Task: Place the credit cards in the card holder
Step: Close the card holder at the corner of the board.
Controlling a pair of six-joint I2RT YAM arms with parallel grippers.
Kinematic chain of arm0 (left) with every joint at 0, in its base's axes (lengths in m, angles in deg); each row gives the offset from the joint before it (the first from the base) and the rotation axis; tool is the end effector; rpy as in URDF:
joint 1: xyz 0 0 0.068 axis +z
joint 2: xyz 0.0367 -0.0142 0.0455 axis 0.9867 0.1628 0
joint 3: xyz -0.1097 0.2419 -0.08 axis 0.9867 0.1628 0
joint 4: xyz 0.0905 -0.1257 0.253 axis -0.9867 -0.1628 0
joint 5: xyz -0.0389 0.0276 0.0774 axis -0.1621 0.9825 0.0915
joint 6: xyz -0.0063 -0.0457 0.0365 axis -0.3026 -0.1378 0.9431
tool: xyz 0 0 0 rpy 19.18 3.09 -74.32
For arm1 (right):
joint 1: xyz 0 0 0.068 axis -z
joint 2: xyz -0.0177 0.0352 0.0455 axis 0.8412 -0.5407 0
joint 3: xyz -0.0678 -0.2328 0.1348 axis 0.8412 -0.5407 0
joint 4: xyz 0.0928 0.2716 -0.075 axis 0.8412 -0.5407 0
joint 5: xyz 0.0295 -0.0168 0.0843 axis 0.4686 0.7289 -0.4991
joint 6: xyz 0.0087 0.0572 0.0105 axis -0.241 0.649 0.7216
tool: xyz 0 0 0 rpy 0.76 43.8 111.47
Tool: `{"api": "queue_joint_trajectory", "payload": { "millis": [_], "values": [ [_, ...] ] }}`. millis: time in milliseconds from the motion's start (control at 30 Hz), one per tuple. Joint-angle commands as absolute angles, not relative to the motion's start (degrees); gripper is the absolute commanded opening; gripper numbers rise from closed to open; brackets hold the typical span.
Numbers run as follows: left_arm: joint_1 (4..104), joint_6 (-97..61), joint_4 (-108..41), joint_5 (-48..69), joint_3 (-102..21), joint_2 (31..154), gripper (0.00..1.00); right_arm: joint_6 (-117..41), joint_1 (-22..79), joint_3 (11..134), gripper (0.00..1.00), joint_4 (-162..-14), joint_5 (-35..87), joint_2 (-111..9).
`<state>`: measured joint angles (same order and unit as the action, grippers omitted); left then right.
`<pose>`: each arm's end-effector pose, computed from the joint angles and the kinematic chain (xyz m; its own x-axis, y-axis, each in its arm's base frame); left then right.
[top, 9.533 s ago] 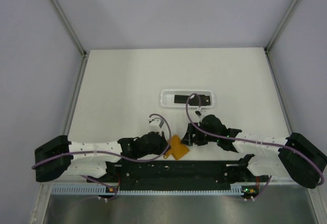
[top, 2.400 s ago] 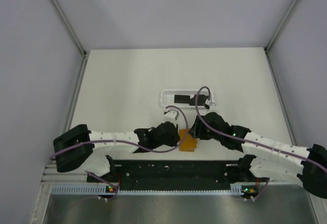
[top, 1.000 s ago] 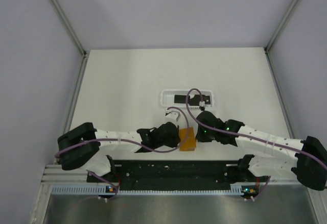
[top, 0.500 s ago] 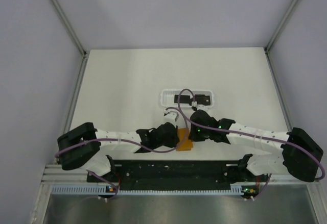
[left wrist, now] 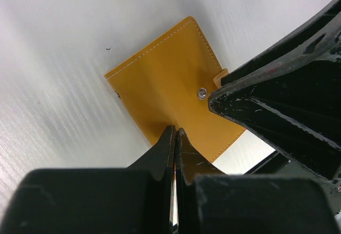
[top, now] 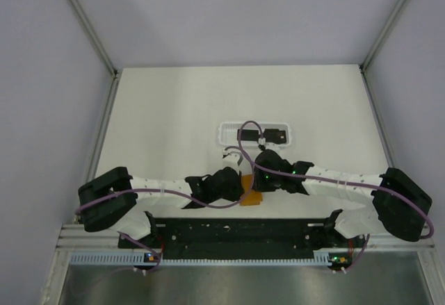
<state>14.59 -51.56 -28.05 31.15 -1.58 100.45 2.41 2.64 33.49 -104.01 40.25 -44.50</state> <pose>0.1311 -0.2723 0.1265 -0.7774 0.0517 -0.6269 0.3937 0.8172 -0.4208 0.1630 0.2211 0.1505 -0.8877 0.0059 -0.4604 -0.1785 0.9173 0.3560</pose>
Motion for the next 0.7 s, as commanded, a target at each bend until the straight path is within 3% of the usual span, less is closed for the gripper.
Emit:
{"api": "queue_joint_trajectory", "payload": {
  "millis": [0,133,333,667],
  "values": [
    [14.80,-51.92,-26.44,30.42,-0.93,101.16,0.00,2.97,1.98,34.40,0.30,-100.57,41.18,-44.95],
    [14.80,-51.92,-26.44,30.42,-0.67,100.99,0.00,3.32,1.90,33.78,0.37,-99.25,40.38,-44.95],
    [14.80,-51.92,-26.36,30.50,-0.58,100.99,0.00,4.55,2.07,32.02,0.37,-96.36,39.59,-44.34],
    [14.80,-52.01,-26.18,30.33,-0.23,100.90,0.00,5.70,1.90,30.79,0.23,-93.90,38.98,-45.74]
  ]
}}
